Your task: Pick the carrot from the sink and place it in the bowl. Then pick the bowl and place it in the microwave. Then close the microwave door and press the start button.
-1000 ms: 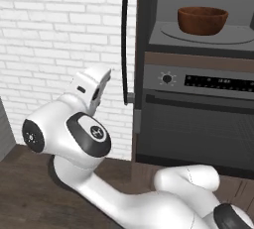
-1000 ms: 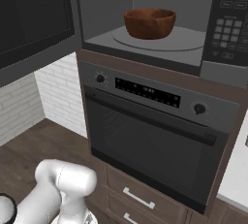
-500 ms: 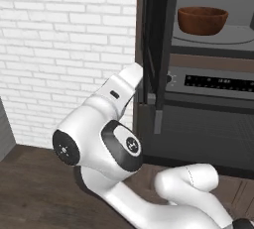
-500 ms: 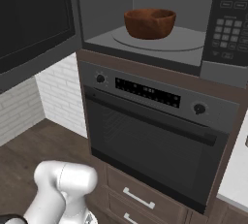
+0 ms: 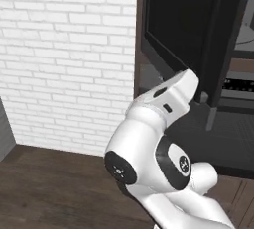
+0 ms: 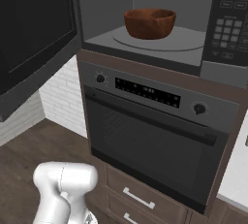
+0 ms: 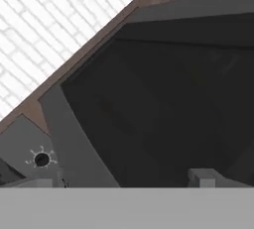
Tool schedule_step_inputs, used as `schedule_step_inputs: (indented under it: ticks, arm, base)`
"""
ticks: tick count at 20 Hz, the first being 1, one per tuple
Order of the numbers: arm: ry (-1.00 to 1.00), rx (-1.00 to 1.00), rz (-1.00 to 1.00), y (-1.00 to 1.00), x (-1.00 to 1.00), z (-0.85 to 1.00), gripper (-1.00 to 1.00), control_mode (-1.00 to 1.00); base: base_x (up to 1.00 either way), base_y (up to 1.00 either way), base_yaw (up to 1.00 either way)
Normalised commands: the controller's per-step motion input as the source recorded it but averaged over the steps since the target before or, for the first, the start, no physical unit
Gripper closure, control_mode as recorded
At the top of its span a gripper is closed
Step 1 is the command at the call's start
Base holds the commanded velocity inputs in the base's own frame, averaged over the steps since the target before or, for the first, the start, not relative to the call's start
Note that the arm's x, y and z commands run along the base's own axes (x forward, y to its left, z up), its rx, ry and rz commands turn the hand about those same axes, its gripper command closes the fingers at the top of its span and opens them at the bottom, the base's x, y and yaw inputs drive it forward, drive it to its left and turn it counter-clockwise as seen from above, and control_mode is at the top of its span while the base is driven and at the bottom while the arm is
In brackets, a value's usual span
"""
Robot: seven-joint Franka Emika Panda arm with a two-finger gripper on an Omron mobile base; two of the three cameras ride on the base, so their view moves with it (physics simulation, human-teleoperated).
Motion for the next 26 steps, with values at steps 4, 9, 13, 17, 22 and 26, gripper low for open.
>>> schedule_step_inputs:
  ticks: [4,9,13,17,22,26]
  arm:
    - [-0.08,0.12,0.0,-0.82,0.0,0.18,-1.0,-1.0]
    - [-0.03,0.11,0.0,-0.79,0.06,0.13,-1.0,-1.0]
    - [0.0,0.12,0.0,-0.74,0.21,0.12,-1.0,-1.0]
    - [0.0,0.12,0.0,-0.62,0.4,0.15,-1.0,-1.0]
    - [0.0,0.12,0.0,-0.5,0.62,0.07,-1.0,-1.0]
    - [0.0,0.1,0.0,-0.47,0.72,0.0,-1.0,-1.0]
  base:
    - [0.0,0.0,0.0]
    - [0.0,0.0,0.0]
    - [0.0,0.0,0.0]
    - [0.0,0.0,0.0]
    - [0.0,0.0,0.0]
    - [0.0,0.0,0.0]
